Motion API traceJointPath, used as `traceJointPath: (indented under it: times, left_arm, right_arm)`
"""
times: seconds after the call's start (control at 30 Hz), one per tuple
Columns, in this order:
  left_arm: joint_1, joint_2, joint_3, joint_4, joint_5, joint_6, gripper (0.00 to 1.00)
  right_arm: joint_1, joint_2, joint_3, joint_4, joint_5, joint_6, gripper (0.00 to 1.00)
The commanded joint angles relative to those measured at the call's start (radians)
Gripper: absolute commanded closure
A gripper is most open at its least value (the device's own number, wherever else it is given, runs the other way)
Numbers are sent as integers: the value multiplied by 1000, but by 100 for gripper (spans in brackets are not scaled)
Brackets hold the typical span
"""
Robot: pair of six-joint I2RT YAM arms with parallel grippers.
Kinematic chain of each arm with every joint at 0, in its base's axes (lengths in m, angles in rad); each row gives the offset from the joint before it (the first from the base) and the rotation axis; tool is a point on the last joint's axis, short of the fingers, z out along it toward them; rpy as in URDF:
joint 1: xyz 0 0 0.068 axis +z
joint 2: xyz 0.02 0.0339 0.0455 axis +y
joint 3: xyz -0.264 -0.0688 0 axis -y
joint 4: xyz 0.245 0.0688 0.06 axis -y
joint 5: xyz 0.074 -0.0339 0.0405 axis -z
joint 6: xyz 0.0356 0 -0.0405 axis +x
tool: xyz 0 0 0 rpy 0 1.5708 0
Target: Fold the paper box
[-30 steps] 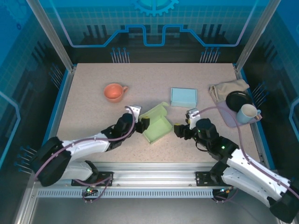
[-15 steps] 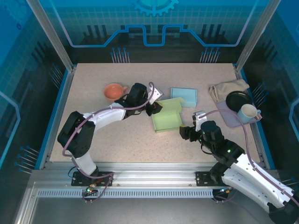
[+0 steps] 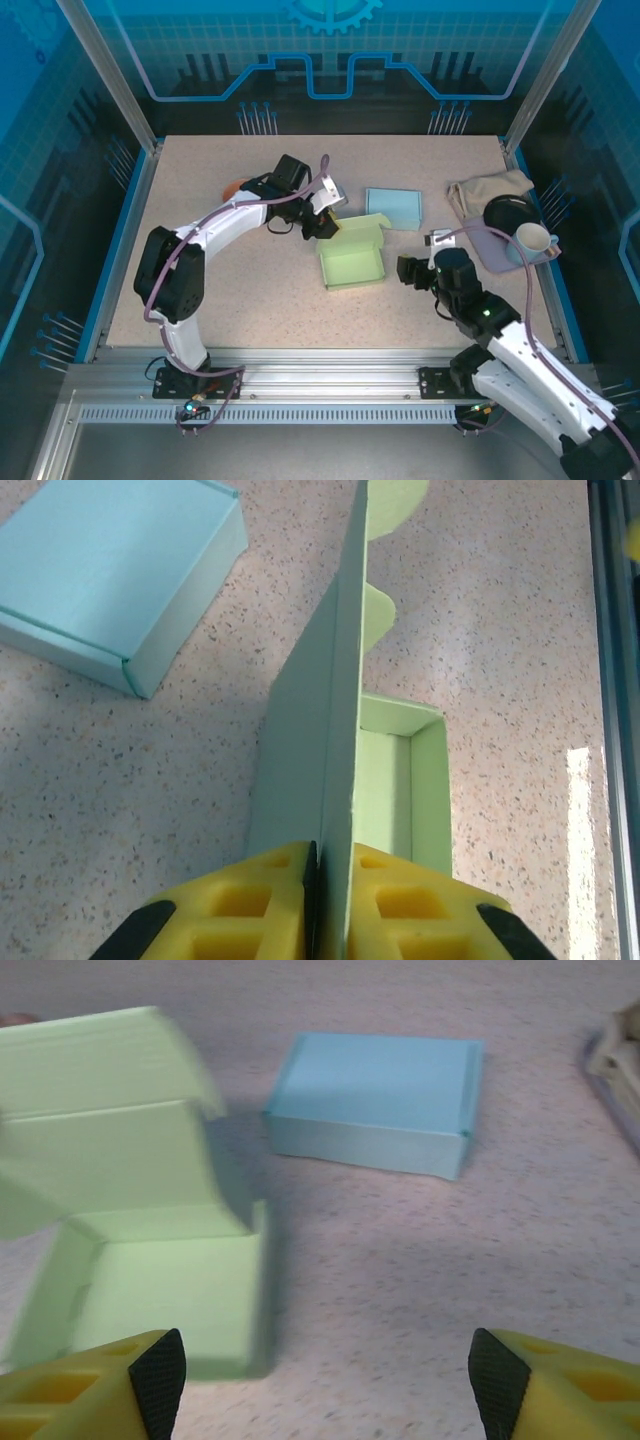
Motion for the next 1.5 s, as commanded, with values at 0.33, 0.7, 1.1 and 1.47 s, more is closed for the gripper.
traceJointPath:
  times: [0.33, 0.7, 1.1, 1.47]
  left_arm:
    - [-19, -1, 61, -183, 31, 105, 100]
    - [-15, -56, 34, -184, 55, 118, 100]
    - [-2, -112, 32, -238, 192, 156, 100]
    - [52, -145, 83, -435, 409, 296, 100]
  right_arm:
    - [-198, 410, 89, 295, -439, -288, 22]
    - [-180, 457, 106, 337, -637, -364, 26]
    - [-147, 432, 71, 412, -783, -420, 49]
    - [-131, 275, -10, 498, -839, -482, 53]
